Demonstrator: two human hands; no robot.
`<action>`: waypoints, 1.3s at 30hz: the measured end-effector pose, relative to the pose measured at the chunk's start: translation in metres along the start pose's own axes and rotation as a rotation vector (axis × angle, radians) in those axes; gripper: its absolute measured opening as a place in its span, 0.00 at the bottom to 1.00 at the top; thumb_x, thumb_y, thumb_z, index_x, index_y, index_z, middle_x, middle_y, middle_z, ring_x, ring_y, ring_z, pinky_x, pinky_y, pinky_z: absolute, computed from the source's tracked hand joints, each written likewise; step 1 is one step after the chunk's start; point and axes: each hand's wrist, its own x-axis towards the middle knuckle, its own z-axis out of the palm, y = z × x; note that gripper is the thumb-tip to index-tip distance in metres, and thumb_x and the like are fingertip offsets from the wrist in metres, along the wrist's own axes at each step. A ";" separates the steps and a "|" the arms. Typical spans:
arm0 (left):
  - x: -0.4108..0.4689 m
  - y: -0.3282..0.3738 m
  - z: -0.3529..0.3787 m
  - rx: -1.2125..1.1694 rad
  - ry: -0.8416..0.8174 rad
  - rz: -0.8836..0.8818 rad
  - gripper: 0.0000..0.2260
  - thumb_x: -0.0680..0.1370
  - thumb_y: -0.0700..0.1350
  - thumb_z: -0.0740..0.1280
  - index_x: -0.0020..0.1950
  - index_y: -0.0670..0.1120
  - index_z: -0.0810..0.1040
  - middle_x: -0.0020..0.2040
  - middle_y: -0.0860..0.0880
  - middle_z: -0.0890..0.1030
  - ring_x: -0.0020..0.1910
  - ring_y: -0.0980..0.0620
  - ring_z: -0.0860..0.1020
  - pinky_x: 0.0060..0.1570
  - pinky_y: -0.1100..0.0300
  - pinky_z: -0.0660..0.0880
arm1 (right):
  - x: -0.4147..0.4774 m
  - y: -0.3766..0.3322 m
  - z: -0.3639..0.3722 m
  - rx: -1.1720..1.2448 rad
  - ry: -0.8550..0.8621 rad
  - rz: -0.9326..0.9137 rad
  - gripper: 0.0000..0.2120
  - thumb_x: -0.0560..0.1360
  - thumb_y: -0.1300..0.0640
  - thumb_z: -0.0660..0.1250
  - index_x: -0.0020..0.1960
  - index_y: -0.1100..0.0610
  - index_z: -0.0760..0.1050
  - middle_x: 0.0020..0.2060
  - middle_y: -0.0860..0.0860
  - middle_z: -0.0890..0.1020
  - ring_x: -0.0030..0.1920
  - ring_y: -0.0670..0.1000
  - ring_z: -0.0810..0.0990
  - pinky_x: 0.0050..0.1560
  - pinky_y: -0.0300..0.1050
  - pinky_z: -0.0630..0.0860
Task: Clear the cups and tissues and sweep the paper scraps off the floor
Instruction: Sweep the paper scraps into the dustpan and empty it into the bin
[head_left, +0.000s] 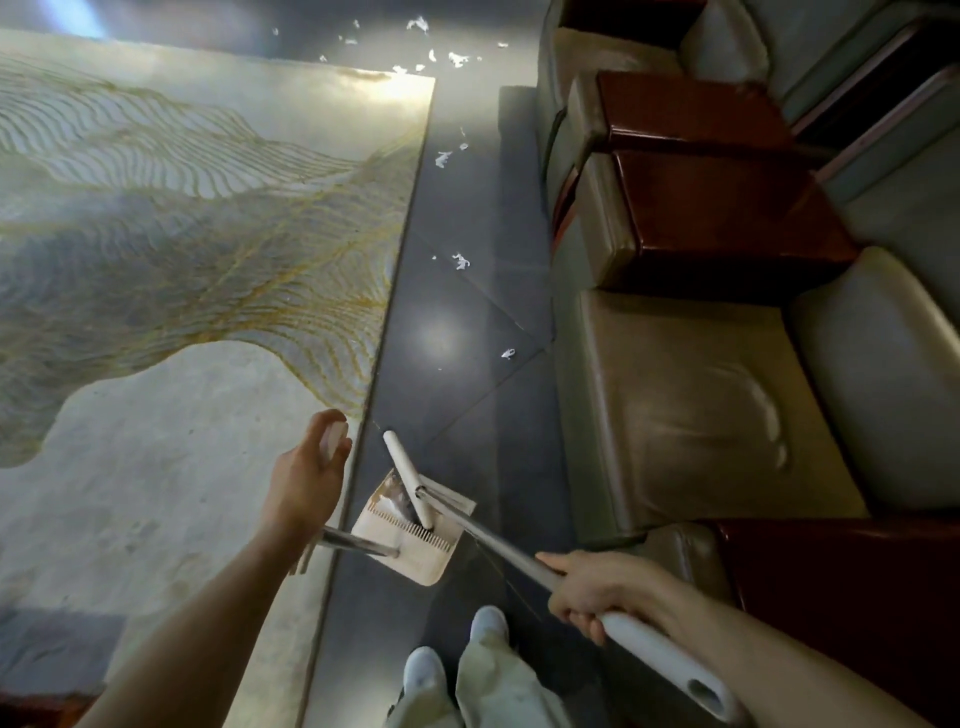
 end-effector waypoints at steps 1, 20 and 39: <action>0.002 0.002 -0.001 -0.021 0.014 -0.003 0.08 0.80 0.50 0.60 0.57 0.58 0.66 0.39 0.38 0.79 0.36 0.37 0.79 0.36 0.49 0.78 | -0.006 0.000 -0.001 -0.015 0.017 -0.016 0.37 0.75 0.64 0.62 0.75 0.38 0.52 0.32 0.51 0.75 0.20 0.42 0.69 0.21 0.34 0.69; 0.177 0.095 0.030 -0.075 0.070 0.111 0.08 0.80 0.50 0.60 0.58 0.60 0.66 0.41 0.45 0.77 0.37 0.41 0.78 0.39 0.48 0.78 | 0.023 -0.119 -0.199 0.034 0.294 -0.153 0.36 0.75 0.66 0.58 0.77 0.44 0.52 0.34 0.54 0.75 0.24 0.44 0.69 0.21 0.34 0.68; 0.340 0.142 0.075 -0.016 0.005 0.085 0.11 0.80 0.48 0.59 0.63 0.53 0.67 0.41 0.43 0.78 0.39 0.40 0.77 0.39 0.56 0.66 | 0.097 -0.213 -0.306 -0.386 0.322 0.000 0.35 0.73 0.68 0.59 0.77 0.59 0.49 0.57 0.60 0.78 0.37 0.53 0.78 0.37 0.45 0.76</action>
